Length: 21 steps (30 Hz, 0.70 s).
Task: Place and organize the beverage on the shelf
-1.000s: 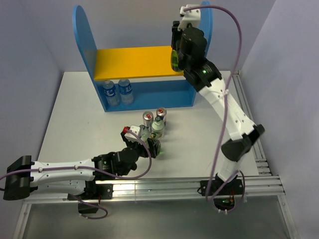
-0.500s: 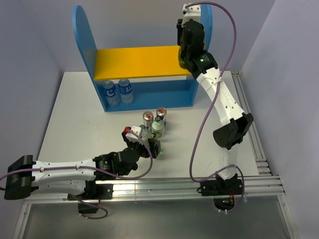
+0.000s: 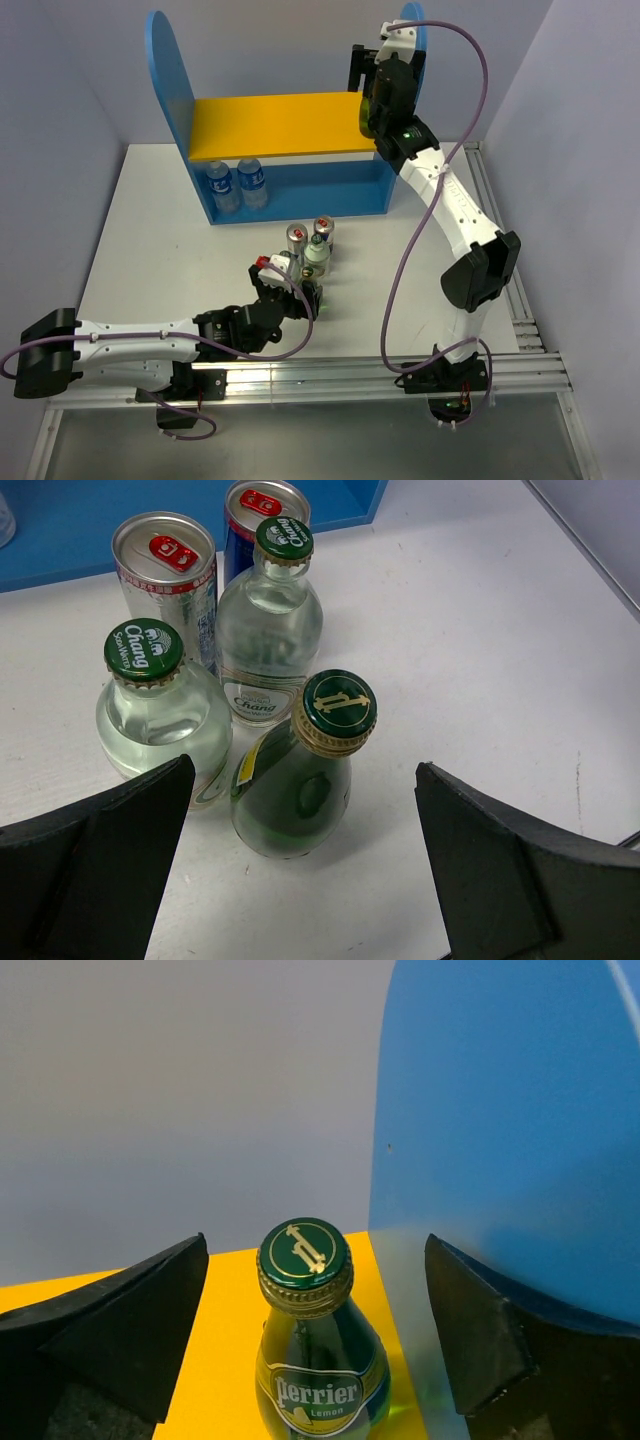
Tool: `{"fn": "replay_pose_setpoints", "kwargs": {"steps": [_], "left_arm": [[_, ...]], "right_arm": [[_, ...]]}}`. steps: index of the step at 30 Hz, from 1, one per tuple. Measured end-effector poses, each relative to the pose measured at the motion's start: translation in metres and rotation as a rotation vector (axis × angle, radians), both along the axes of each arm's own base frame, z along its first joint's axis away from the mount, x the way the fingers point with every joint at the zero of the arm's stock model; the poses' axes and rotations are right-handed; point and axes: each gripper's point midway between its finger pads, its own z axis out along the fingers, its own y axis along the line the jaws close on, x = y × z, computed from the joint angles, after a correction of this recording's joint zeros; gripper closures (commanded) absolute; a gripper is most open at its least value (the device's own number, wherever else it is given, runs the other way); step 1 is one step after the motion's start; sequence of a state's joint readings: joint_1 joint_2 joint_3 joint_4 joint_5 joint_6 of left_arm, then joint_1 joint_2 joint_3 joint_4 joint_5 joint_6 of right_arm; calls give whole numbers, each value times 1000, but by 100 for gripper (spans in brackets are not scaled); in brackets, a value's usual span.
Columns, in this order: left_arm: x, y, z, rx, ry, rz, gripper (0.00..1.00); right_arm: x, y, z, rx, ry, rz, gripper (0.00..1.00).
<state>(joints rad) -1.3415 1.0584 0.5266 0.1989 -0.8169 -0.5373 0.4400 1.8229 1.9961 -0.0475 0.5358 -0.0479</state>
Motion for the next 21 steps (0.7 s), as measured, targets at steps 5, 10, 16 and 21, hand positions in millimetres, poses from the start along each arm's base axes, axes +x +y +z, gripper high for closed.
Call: {"fn": "replay_pose_setpoints", "kwargs": {"steps": [5, 10, 16, 21], "left_arm": [[0, 0, 0, 0, 0, 0, 1], [0, 0, 0, 2, 0, 0, 1], [0, -2, -5, 20, 5, 0, 1], [1, -6, -13, 41, 8, 0, 1]], "right_arm": [[1, 0, -7, 0, 5, -4, 0], [-10, -3, -13, 12, 15, 0, 0], [-50, -13, -5, 64, -2, 28, 0], [-91, -26, 6, 122, -39, 40, 0]]}}
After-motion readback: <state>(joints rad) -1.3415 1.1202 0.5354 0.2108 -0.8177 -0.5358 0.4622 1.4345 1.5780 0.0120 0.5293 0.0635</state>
